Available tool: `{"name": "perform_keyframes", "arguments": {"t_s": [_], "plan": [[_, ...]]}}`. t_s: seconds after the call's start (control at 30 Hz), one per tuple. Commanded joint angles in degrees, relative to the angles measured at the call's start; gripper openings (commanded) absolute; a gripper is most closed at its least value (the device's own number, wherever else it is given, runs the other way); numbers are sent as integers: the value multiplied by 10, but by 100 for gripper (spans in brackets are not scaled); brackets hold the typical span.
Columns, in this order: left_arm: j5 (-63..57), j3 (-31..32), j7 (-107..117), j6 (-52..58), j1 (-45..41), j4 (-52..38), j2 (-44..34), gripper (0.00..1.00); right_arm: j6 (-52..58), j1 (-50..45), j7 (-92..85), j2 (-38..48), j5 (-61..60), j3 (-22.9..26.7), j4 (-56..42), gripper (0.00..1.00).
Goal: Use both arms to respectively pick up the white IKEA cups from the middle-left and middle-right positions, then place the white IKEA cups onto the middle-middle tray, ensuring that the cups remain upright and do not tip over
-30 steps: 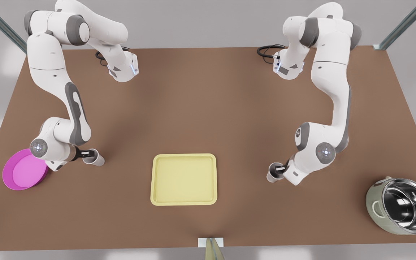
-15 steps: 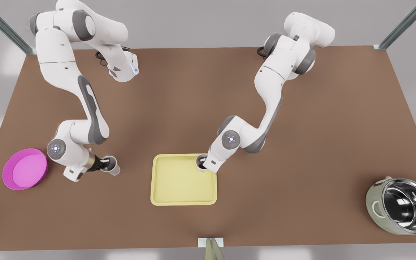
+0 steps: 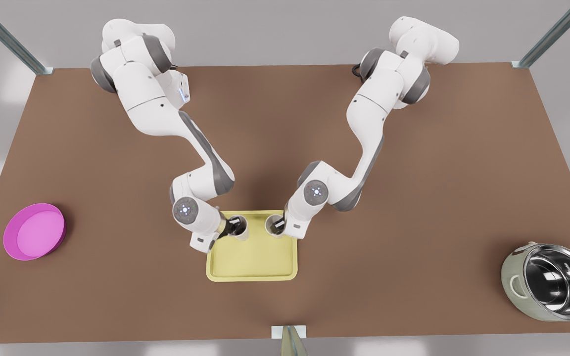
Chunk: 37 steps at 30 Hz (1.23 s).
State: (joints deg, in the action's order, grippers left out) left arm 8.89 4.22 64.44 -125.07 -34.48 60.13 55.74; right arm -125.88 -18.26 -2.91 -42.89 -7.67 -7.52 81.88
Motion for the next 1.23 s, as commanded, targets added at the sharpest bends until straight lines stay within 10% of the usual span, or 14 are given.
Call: {"name": "perform_keyframes", "arguments": {"t_s": [0.0,0.17,0.23,0.3,0.37,0.77,0.87,1.03,1.2], "plan": [[-12,-1,152,68,3,0,-15,100,26,0,142,-2,0,0,1,21],[-60,-2,-43,431,103,-1,-187,100,26,0,142,-7,1,0,5,21],[-110,-4,-306,492,213,-14,-206,100,25,1,135,-9,1,0,5,100],[-118,-2,-444,527,281,-27,-219,100,25,2,136,-9,0,0,5,100],[-125,-2,-681,368,304,221,-383,100,25,2,137,-9,0,0,5,100],[-78,-1,-675,424,334,209,-414,100,172,69,132,82,8,6,-2,100],[-79,0,-676,423,336,209,-411,100,212,116,-42,84,166,55,-20,100],[-81,0,-676,421,335,210,-410,100,315,162,-41,326,159,49,50,100],[-83,1,-676,422,334,210,-411,100,361,178,-39,358,144,49,56,100]]}}
